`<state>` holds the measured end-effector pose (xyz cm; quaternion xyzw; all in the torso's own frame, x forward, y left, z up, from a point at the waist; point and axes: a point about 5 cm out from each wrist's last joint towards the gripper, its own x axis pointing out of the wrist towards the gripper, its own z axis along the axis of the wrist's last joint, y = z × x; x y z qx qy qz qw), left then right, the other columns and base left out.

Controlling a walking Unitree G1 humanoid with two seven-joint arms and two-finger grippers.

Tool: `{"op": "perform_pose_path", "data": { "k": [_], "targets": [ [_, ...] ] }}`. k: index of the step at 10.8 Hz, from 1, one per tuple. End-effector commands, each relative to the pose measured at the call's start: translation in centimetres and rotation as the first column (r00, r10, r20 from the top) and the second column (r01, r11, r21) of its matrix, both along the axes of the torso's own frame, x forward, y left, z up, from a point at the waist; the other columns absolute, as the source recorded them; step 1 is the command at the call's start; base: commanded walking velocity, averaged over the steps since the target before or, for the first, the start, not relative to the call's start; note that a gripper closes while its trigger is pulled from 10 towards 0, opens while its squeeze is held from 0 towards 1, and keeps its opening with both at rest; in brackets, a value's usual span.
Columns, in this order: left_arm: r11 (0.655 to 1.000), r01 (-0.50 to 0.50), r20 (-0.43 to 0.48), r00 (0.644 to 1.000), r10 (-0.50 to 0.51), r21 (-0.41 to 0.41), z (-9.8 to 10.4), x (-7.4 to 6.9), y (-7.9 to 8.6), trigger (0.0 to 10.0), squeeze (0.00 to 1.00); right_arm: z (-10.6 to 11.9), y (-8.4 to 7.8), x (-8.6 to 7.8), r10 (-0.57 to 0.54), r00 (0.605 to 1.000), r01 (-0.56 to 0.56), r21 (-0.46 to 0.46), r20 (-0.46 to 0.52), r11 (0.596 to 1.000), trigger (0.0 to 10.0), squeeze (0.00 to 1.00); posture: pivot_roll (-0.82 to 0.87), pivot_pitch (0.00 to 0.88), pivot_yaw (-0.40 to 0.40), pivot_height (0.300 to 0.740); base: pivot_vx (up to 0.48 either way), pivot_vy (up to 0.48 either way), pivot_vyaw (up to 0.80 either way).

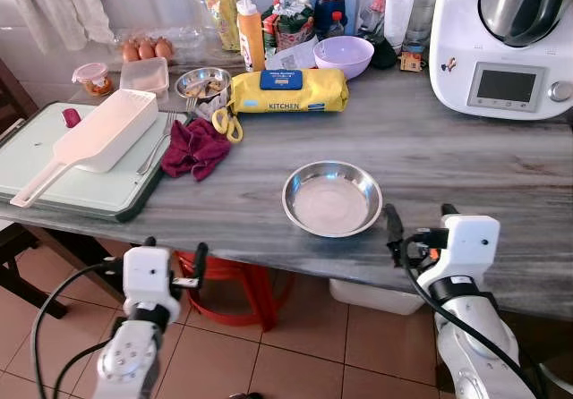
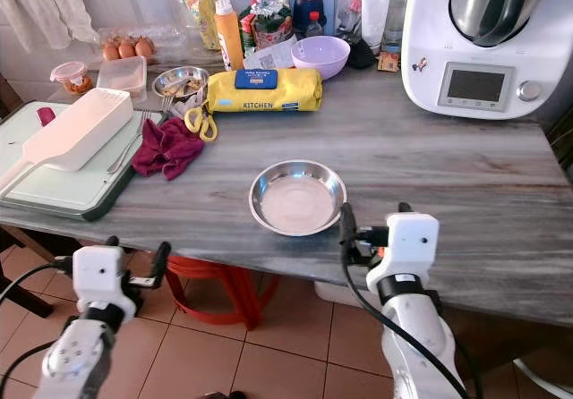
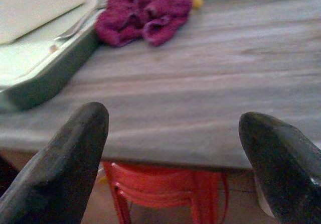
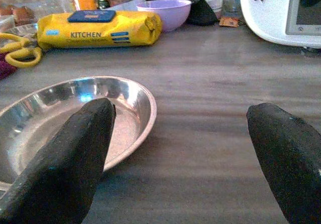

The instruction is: Setting the table

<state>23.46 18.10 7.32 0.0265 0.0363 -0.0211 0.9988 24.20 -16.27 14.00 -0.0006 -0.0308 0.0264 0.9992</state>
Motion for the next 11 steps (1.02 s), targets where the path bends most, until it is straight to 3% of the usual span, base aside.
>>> {"op": "perform_pose_path", "data": {
  "k": [1, 3, 4, 5, 11],
  "targets": [
    [1.000, 0.001, 0.019, 1.000, -0.001, 0.014, 0.4, 0.2, 0.0, 10.0, 0.00, 0.1, 0.0, 0.0, 0.004, 1.000, -0.004, -0.003, 0.001, 1.000, 10.0, 0.00, -0.07, 0.095, 0.076, 0.740, 0.000, 0.000, -0.80],
    [1.000, 0.009, 0.028, 1.000, -0.009, 0.009, 0.7, 0.6, -0.2, 10.0, 0.00, 0.3, -0.2, 0.2, 0.003, 1.000, -0.003, -0.006, 0.011, 1.000, 10.0, 0.00, -0.07, 0.098, 0.073, 0.740, 0.000, 0.000, -0.80],
    [0.999, 0.036, 0.031, 0.999, -0.036, 0.000, 0.7, 0.9, -1.0, 10.0, 0.00, 0.3, 0.0, 0.3, 0.013, 1.000, -0.013, -0.002, 0.015, 1.000, 10.0, 0.00, -0.06, 0.100, 0.073, 0.740, 0.000, 0.000, -0.70],
    [0.997, 0.079, 0.035, 0.996, -0.079, 0.002, 0.8, 0.8, -1.7, 10.0, 0.00, 0.4, 0.2, 0.3, 0.032, 0.999, -0.031, -0.002, 0.024, 1.000, 10.0, 0.00, -0.06, 0.101, 0.075, 0.740, 0.000, 0.000, 0.00],
    [0.998, 0.048, 0.021, 0.999, -0.049, 0.039, 0.7, 1.2, -1.1, 10.0, 0.00, 0.0, 0.3, 0.7, 0.025, 1.000, -0.025, 0.024, 0.018, 0.999, 10.0, 0.00, -0.06, 0.095, 0.086, 0.740, -0.045, 0.000, 0.00]
  ]
}}
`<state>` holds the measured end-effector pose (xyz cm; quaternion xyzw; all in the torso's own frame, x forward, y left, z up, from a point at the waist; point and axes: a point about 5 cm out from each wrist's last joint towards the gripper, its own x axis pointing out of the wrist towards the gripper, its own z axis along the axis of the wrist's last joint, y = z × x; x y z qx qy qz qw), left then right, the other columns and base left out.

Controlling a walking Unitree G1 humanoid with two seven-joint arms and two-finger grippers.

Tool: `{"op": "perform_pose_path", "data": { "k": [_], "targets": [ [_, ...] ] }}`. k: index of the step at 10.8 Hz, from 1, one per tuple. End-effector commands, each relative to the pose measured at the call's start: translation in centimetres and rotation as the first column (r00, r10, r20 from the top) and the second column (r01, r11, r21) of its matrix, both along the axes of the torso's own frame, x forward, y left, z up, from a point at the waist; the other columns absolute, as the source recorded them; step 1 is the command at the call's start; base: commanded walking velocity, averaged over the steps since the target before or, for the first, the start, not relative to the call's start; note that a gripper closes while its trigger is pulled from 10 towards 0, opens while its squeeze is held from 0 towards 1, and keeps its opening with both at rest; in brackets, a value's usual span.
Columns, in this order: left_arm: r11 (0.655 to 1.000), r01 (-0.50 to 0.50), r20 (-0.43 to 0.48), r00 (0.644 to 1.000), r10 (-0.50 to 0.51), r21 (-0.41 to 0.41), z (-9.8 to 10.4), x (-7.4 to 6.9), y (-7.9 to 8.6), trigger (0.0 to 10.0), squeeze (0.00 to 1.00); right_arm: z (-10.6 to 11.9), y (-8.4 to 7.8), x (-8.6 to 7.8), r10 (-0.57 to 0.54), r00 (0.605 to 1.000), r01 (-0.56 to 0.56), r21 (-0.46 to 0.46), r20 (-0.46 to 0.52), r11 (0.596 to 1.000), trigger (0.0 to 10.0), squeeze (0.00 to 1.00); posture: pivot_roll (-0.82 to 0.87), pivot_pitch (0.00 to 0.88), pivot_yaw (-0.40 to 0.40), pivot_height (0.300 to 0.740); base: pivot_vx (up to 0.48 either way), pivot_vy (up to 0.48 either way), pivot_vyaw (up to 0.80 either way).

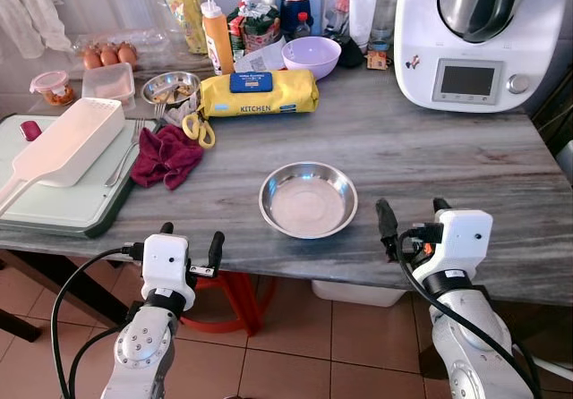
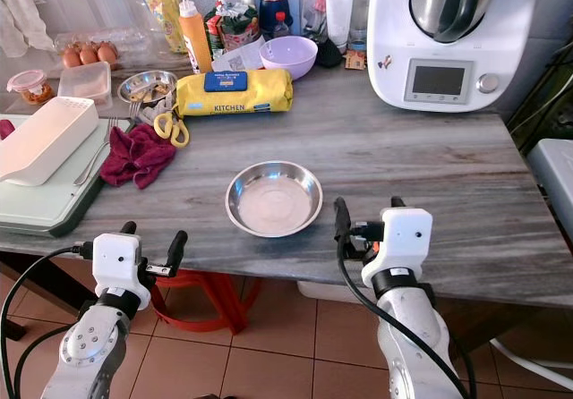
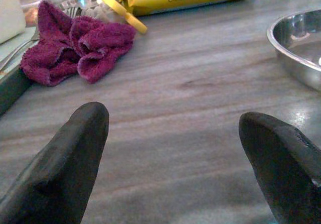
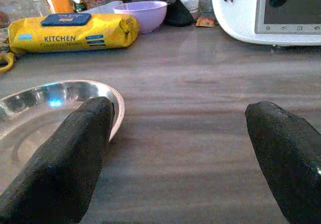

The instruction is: Setting the table

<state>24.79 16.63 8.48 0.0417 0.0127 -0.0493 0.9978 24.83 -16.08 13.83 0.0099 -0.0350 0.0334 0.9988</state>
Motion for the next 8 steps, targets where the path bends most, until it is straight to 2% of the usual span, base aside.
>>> {"op": "perform_pose_path", "data": {
  "k": [1, 4, 8],
  "targets": [
    [1.000, -0.008, -0.024, 1.000, 0.009, 0.012, -0.40, -0.11, 0.36, 10.0, 0.00, 0.08, 0.13, 0.09, 0.008, 1.000, -0.008, 0.010, 0.007, 1.000, 10.0, 0.00, -0.06, 0.095, 0.087, 0.740, -0.266, 0.000, 0.00],
    [1.000, 0.001, -0.028, 1.000, 0.000, 0.015, -0.42, -0.21, 0.30, 10.0, 0.00, -0.14, 0.05, 0.04, 0.001, 1.000, -0.001, 0.015, 0.001, 1.000, 10.0, 0.00, -0.06, 0.098, 0.091, 0.740, -0.270, 0.000, 0.00],
    [1.000, 0.010, -0.032, 0.999, -0.010, 0.019, -0.43, -0.17, 0.27, 10.0, 0.00, -0.35, -0.33, -0.06, -0.014, 1.000, 0.014, 0.021, -0.006, 1.000, 10.0, 0.00, -0.06, 0.103, 0.098, 0.740, 0.000, 0.000, 0.00]
  ]
}}
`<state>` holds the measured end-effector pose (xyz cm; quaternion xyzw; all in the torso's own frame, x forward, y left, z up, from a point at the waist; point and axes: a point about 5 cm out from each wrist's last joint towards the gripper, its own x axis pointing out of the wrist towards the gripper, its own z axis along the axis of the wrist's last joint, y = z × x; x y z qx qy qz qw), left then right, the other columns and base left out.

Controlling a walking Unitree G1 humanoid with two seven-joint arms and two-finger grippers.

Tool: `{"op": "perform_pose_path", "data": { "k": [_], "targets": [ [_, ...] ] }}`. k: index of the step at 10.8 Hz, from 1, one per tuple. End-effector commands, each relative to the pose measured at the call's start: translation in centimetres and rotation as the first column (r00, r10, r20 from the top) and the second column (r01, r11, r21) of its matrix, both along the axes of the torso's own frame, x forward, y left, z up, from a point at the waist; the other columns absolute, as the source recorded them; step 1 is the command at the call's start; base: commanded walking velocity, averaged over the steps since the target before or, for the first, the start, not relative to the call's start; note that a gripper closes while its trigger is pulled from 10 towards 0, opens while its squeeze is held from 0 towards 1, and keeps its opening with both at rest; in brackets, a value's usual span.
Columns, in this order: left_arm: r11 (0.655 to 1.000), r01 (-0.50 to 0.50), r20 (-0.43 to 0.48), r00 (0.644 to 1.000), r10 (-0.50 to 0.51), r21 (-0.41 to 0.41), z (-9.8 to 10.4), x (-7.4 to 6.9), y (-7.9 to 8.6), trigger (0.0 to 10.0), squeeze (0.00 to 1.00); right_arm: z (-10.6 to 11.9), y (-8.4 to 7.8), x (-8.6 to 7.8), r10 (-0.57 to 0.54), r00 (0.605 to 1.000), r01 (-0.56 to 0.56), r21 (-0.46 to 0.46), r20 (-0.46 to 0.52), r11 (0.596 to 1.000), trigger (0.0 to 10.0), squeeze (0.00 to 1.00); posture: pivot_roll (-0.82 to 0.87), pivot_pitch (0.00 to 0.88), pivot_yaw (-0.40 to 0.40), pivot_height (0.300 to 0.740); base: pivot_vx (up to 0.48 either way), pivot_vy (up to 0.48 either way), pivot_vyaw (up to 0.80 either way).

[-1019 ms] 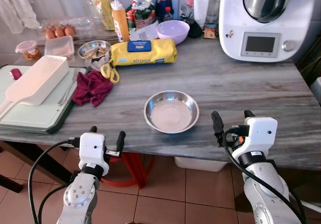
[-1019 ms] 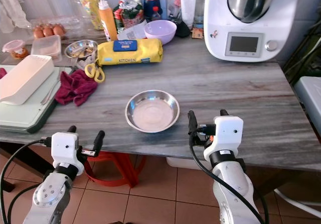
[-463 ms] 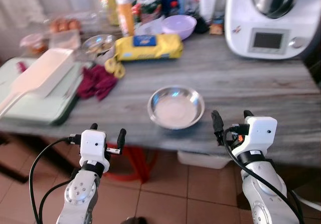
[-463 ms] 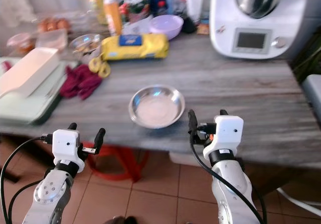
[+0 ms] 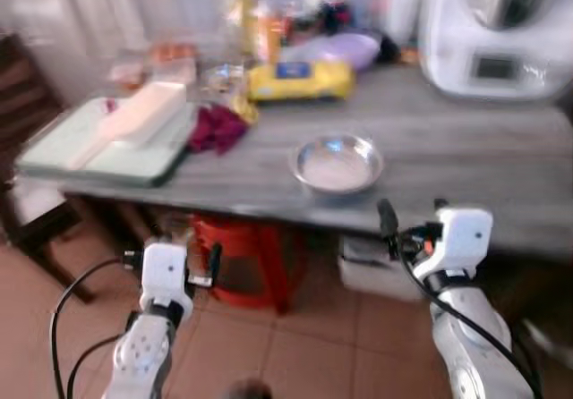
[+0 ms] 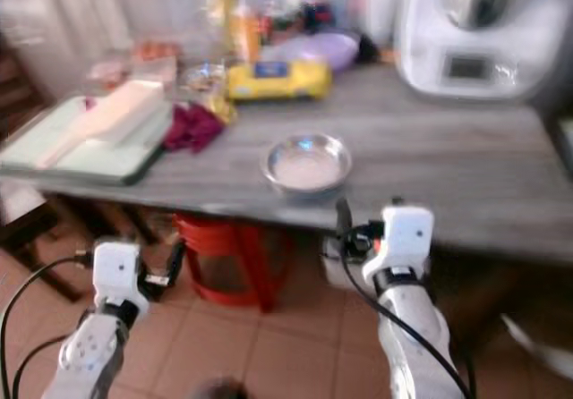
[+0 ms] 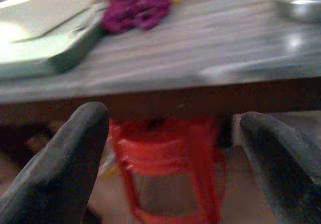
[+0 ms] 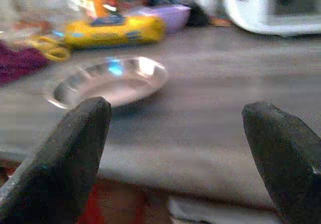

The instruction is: Setting the table

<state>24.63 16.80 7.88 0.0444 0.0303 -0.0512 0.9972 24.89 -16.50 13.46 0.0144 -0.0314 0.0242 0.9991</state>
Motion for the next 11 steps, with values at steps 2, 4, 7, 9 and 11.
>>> {"op": "perform_pose_path", "data": {
  "k": [2, 4, 7, 9, 11],
  "targets": [
    [1.000, 0.011, -0.003, 1.000, -0.011, 0.014, 0.07, -0.07, 0.12, 10.0, 0.00, 0.01, 0.16, -0.04, -0.002, 1.000, 0.002, 0.017, 0.003, 1.000, 10.0, 0.00, -0.06, 0.105, 0.101, 0.740, 0.000, 0.000, 0.00],
    [1.000, 0.015, -0.005, 1.000, -0.015, 0.016, 0.04, -0.16, 0.09, 10.0, 0.00, -0.04, 0.25, -0.07, -0.003, 1.000, 0.003, 0.020, 0.002, 1.000, 10.0, 0.00, -0.06, 0.106, 0.102, 0.740, 0.000, 0.000, 0.00],
    [1.000, 0.018, -0.008, 1.000, -0.018, 0.019, 0.02, -0.11, 0.03, 10.0, 0.00, -0.16, 0.03, 0.03, -0.014, 1.000, 0.014, 0.025, -0.004, 1.000, 10.0, 0.00, -0.06, 0.108, 0.102, 0.740, -0.081, 0.000, 0.00],
    [1.000, 0.019, -0.010, 1.000, -0.019, 0.022, 0.02, -0.09, 0.03, 10.0, 0.00, -0.22, 0.06, 0.03, -0.012, 1.000, 0.013, 0.028, -0.007, 1.000, 10.0, 0.00, -0.06, 0.109, 0.103, 0.740, -0.251, 0.000, 0.00],
    [1.000, 0.011, -0.014, 1.000, -0.010, 0.025, 0.07, 0.19, 0.36, 10.0, 0.00, -0.26, 0.04, 0.07, -0.015, 1.000, 0.015, 0.035, -0.009, 0.999, 10.0, 0.00, -0.06, 0.108, 0.103, 0.740, -0.264, 0.000, 0.00]
  ]
}}
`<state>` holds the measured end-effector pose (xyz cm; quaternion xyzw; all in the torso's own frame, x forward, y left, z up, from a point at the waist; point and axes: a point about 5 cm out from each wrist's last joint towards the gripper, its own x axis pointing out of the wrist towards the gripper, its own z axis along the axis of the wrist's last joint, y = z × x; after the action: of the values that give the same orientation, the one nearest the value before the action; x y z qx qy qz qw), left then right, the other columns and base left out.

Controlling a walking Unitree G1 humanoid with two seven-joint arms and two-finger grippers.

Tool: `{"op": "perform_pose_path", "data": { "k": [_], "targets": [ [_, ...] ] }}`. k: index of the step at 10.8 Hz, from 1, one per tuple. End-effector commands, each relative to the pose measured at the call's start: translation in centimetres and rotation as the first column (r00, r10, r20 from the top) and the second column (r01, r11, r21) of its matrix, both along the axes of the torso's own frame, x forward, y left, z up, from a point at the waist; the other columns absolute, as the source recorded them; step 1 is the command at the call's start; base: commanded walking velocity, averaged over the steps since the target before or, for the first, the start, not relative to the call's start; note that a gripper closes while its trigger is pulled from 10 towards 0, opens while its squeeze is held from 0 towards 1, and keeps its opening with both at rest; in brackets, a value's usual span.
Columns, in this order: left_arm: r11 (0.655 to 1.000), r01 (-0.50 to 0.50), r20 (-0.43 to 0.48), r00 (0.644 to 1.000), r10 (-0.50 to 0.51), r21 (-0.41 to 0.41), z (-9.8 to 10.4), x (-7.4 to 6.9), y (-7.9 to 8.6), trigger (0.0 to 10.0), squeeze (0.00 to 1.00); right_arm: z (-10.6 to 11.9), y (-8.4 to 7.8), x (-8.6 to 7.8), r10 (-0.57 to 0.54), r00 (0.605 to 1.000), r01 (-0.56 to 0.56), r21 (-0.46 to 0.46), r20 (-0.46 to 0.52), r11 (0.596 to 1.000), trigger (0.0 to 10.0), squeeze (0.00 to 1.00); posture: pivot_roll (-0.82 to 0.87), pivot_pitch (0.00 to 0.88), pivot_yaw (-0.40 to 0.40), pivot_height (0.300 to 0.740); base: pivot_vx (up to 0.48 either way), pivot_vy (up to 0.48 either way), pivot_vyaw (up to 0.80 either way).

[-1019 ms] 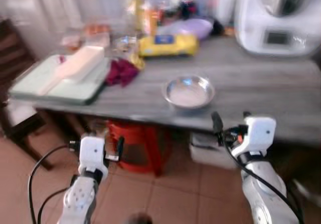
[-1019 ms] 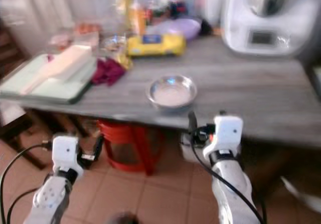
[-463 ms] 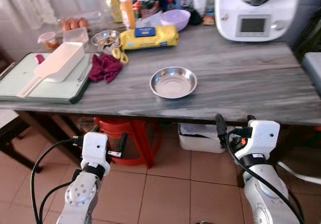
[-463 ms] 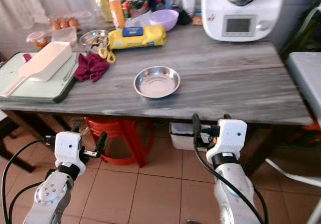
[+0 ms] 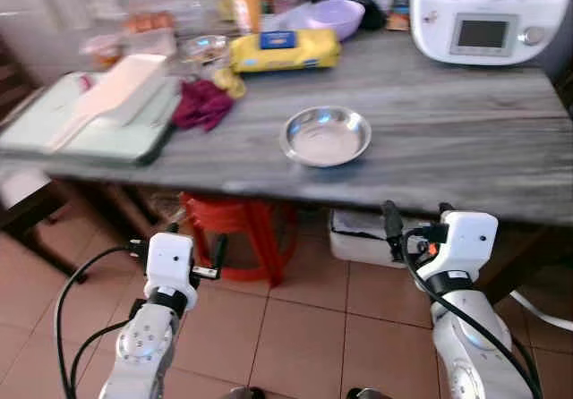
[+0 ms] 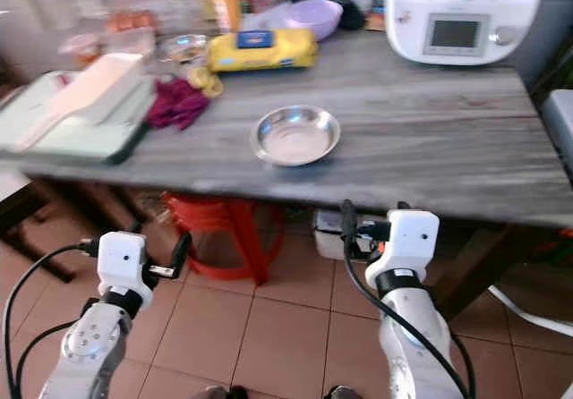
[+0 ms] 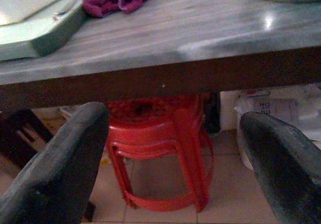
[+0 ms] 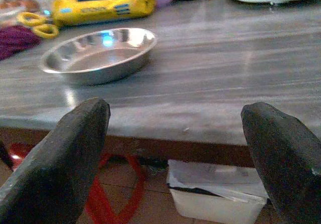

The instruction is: Setting the table

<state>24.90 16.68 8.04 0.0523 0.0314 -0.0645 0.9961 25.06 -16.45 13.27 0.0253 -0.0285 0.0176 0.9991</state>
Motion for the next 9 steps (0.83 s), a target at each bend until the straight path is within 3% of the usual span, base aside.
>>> {"op": "perform_pose_path", "data": {
  "k": [1, 9],
  "targets": [
    [1.000, -0.020, -0.008, 1.000, 0.020, 0.015, 0.0, 0.2, 0.8, 10.0, 0.00, 0.0, 0.0, -0.1, -0.004, 1.000, 0.004, 0.003, 0.000, 1.000, 10.0, 0.00, -0.06, 0.108, 0.101, 0.740, -0.300, 0.000, 0.00],
    [1.000, -0.012, 0.001, 1.000, 0.012, 0.019, 0.3, 0.7, 0.9, 10.0, 0.00, -0.2, -1.3, 0.7, -0.098, 0.995, 0.097, -0.054, -0.006, 0.994, 10.0, 0.00, -0.06, 0.108, 0.103, 0.740, -0.302, 0.000, 0.00]
  ]
}}
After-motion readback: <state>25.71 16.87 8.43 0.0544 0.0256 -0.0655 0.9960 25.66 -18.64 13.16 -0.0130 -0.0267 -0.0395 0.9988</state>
